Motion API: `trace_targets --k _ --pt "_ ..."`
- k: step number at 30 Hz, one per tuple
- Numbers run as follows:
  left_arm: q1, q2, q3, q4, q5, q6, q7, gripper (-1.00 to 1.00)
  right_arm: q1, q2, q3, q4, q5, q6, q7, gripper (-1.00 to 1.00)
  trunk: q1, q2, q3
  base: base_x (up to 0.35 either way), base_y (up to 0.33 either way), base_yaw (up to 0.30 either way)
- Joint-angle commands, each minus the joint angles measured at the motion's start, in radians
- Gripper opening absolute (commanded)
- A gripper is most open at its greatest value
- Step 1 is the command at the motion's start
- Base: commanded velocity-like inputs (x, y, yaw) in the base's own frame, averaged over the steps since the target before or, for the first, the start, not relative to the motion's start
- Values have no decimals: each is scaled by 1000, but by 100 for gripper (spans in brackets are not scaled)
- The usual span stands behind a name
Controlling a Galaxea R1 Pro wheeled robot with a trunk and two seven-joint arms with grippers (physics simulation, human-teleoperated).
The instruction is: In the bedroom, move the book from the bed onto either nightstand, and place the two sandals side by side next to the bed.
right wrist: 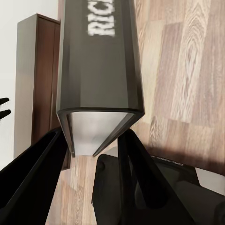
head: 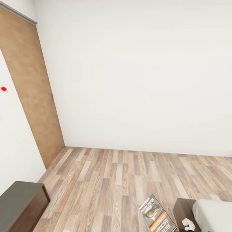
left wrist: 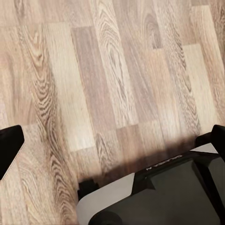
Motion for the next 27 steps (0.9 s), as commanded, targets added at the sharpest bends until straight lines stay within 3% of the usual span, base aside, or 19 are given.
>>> trace_targets --k 1,27 --pt "0 0 8 1 -11 -4 -2 100 0 0 -12 -1 4 10 4 -100 1 -1 0 320 0 0" --pt "1 0 8 1 -11 -4 -1 100 0 0 -12 0 4 10 4 -100 1 -1 0 320 0 0"
